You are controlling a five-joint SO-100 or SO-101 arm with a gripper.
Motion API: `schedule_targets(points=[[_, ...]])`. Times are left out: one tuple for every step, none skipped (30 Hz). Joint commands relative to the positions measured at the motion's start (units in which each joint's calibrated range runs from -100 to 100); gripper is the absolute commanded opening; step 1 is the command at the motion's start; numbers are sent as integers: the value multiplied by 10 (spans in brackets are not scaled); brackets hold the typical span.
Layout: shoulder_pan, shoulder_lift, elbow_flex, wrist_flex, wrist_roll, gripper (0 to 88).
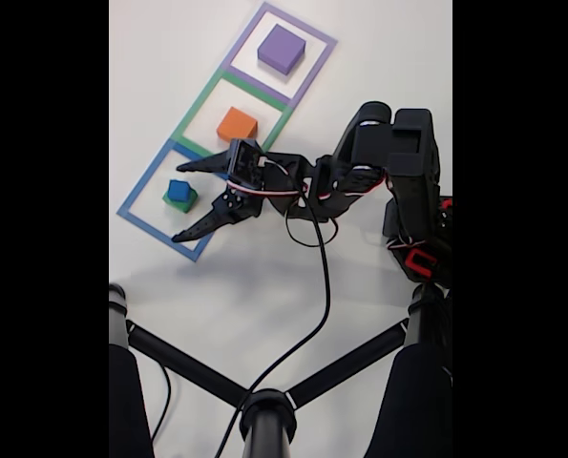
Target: Tower of hanoi
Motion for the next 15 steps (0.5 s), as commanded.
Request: schedule_targets(points=[[-9,3,-21,-21,8,417],[-10,6,-22,-23,8,417],[-11,8,-23,-26,8,417],[-11,11,-24,-27,8,417],[-13,13,-25,-29,8,417],[-14,14,-25,-30,8,417],[-15,15,-27,-31,8,416],[-15,16,-27,-31,8,415],[-16,17,-28,-31,8,413],[-17,18,-29,-31,8,410],[-18,19,-29,-31,8,406],[-18,19,-29,-31,8,393],[-18,19,-29,-31,8,373],[-18,19,-29,-31,8,361],[-19,20,-28,-31,8,357]])
